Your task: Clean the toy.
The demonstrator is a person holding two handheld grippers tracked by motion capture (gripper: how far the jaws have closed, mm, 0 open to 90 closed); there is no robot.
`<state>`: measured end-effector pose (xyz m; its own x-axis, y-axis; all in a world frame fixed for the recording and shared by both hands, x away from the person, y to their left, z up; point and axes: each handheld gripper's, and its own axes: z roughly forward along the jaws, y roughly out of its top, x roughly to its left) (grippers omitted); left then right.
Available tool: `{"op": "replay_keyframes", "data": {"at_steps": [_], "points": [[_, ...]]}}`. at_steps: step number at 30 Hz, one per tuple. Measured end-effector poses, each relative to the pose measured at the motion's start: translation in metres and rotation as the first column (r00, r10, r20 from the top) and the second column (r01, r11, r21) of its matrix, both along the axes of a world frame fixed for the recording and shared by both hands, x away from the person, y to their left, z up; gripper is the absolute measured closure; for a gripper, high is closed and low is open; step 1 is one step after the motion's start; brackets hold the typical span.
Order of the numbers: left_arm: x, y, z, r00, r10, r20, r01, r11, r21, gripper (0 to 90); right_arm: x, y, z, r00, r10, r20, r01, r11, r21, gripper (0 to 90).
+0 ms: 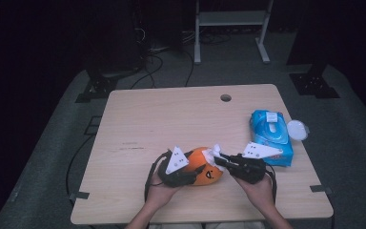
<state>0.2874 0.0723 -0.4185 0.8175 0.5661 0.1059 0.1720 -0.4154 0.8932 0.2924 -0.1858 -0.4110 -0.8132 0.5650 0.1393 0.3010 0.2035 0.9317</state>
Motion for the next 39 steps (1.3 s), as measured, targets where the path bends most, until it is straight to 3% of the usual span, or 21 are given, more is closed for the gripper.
{"op": "replay_keyframes", "data": {"at_steps": [5, 7, 8, 9, 12, 15, 17, 18, 20, 21, 24, 28, 31, 33, 37, 39], "points": [[-0.006, 0.000, -0.004, 0.9998, -0.018, -0.010, 0.019, 0.9998, 0.010, 39.0, 0.015, -0.015, -0.021, 0.9951, -0.058, -0.080, 0.057, 0.998, -0.013, 80.6], [-0.010, 0.003, -0.005, 0.9996, -0.024, -0.018, 0.024, 0.9997, 0.002, 37.2, 0.014, -0.017, -0.019, 0.9956, -0.074, -0.057, 0.071, 0.996, -0.051, 80.6], [-0.013, 0.003, -0.006, 0.9995, -0.026, -0.018, 0.026, 0.9997, 0.003, 36.1, 0.013, -0.015, -0.017, 0.9960, -0.069, -0.056, 0.067, 0.997, -0.048, 80.6], [-0.015, 0.003, -0.006, 0.9995, -0.027, -0.015, 0.027, 0.9996, 0.004, 34.9, 0.011, -0.013, -0.014, 0.9970, -0.057, -0.052, 0.055, 0.998, -0.036, 80.6], [-0.017, 0.003, -0.002, 0.9991, -0.036, -0.021, 0.036, 0.9991, 0.020, 27.6, -0.001, 0.002, -0.004, 0.9999, 0.002, 0.014, -0.001, 0.999, -0.047, 80.6], [-0.008, 0.008, 0.001, 0.9964, -0.026, -0.080, 0.023, 0.9988, -0.043, 12.4, -0.002, 0.005, -0.004, 0.9993, 0.028, 0.023, -0.027, 0.998, -0.050, 80.6], [0.003, 0.010, -0.001, 0.9885, -0.007, -0.151, 0.002, 0.9992, -0.039, 5.0, 0.001, 0.001, -0.009, 0.9998, 0.018, 0.003, -0.018, 0.999, -0.040, 80.6], [0.006, 0.011, -0.004, 0.9843, -0.023, -0.175, 0.018, 0.9994, -0.030, 7.3, 0.004, -0.003, -0.012, 0.9999, 0.004, -0.010, -0.005, 0.999, -0.039, 80.6], [0.006, 0.014, -0.009, 0.9923, -0.015, -0.123, 0.016, 0.9999, 0.006, 24.2, 0.009, -0.009, -0.016, 0.9990, -0.013, -0.044, 0.012, 1.000, -0.017, 80.6], [0.007, 0.016, -0.009, 0.9917, -0.004, -0.129, 0.005, 1.0000, 0.006, 30.4, 0.011, -0.011, -0.017, 0.9980, -0.023, -0.059, 0.023, 1.000, -0.014, 80.5], [0.008, 0.021, -0.009, 0.9891, 0.017, -0.146, -0.016, 0.9998, 0.011, 37.1, 0.009, -0.011, -0.016, 0.9978, -0.027, -0.061, 0.026, 1.000, -0.008, 80.5], [0.009, 0.026, -0.010, 0.9824, 0.052, -0.179, -0.055, 0.9985, -0.008, 37.9, -0.001, -0.002, -0.009, 0.9996, 0.018, -0.024, -0.018, 1.000, -0.020, 80.5], [0.007, 0.025, -0.010, 0.9840, 0.049, -0.171, -0.051, 0.9987, -0.010, 37.4, -0.004, -0.001, -0.009, 0.9996, 0.024, -0.014, -0.024, 0.999, -0.042, 80.5], [0.005, 0.023, -0.009, 0.9851, 0.031, -0.169, -0.035, 0.9993, -0.016, 33.9, -0.001, -0.006, -0.012, 0.9995, 0.000, -0.032, -0.001, 0.999, -0.042, 80.5], [0.003, 0.021, -0.003, 0.9832, -0.067, -0.170, 0.057, 0.9964, -0.063, 18.8, 0.005, -0.009, -0.017, 0.9983, -0.032, -0.048, 0.030, 0.998, -0.054, 80.5], [0.004, 0.020, 0.001, 0.9850, -0.068, -0.158, 0.059, 0.9963, -0.063, 14.2, 0.007, -0.010, -0.018, 0.9981, -0.026, -0.056, 0.024, 0.999, -0.041, 80.5]]}}
